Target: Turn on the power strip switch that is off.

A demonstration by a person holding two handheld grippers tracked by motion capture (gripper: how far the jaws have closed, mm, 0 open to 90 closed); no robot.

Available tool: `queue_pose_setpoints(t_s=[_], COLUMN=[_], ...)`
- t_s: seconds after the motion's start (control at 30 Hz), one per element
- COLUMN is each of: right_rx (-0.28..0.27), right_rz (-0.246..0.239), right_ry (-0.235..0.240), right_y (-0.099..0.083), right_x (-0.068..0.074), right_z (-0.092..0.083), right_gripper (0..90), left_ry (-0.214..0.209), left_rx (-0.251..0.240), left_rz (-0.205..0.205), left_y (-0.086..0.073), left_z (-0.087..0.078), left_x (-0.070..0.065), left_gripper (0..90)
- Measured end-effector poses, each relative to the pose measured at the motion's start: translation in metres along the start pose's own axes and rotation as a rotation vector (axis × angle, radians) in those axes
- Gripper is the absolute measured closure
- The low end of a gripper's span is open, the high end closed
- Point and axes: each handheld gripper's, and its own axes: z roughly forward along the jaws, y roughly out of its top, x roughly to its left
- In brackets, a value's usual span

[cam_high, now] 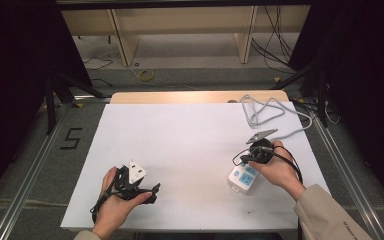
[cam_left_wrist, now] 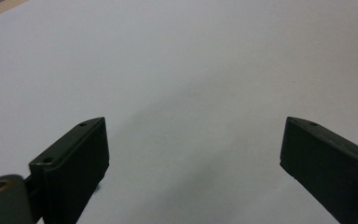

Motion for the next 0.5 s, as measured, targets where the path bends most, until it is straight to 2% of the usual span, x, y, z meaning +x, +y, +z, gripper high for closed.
queue_pose_setpoints(t_s=[0.5], right_rx=[0.025], right_rz=[0.008], right_ry=[0.004], right_y=[0.0004], right_x=[-0.0009], right_z=[0.0041], right_gripper=[90.0], left_ry=[0.0], left_rx=[-0.001], left_rz=[0.001], left_y=[0.0001], left_z=[-0.0002], left_x=[0.0], left_gripper=[7.7])
